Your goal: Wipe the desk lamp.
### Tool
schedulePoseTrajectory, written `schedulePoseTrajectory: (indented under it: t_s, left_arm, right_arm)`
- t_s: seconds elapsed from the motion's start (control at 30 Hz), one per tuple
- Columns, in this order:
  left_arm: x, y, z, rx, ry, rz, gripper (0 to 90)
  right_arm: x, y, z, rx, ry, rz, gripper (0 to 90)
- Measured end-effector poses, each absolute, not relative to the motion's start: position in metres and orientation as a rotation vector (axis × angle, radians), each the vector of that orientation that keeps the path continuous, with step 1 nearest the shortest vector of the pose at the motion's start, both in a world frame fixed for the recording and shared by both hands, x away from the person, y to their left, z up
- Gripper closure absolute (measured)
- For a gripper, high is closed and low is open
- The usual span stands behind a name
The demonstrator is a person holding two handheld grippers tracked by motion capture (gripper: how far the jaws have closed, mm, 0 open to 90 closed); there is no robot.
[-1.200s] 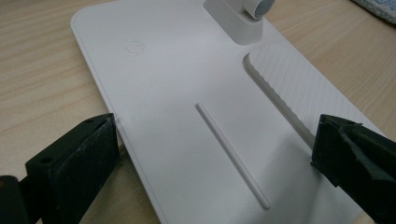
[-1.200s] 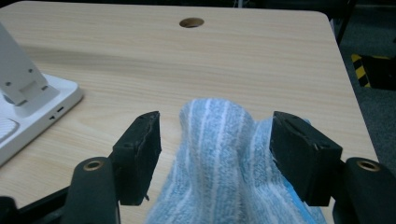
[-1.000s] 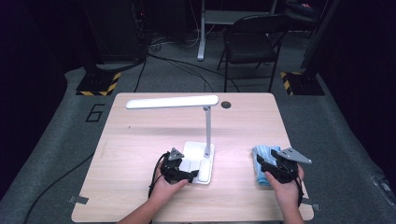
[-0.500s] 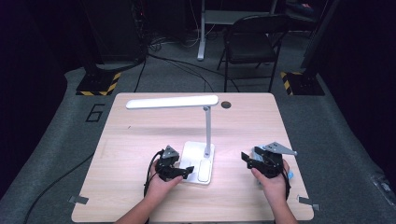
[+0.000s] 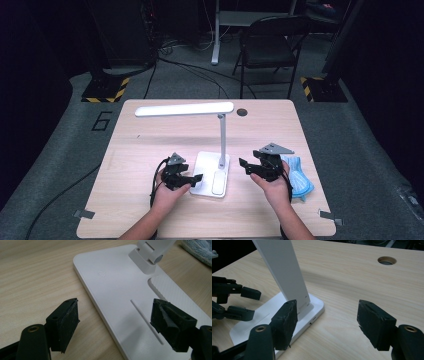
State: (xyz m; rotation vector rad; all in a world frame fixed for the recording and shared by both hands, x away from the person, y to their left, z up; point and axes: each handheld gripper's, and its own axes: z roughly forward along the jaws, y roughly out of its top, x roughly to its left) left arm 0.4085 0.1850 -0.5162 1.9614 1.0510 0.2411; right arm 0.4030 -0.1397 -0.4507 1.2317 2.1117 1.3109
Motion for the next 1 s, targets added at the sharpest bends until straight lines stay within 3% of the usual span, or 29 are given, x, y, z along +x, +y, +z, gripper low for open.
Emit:
schedulePoseTrajectory:
  t_s: [1.0]
  left_arm:
    - [0.404, 0.195, -0.512, 1.969, 1.035, 0.270, 23.5]
  right_arm:
    - [0.425, -0.097, -0.439, 1.161, 2.139, 1.332, 34.9]
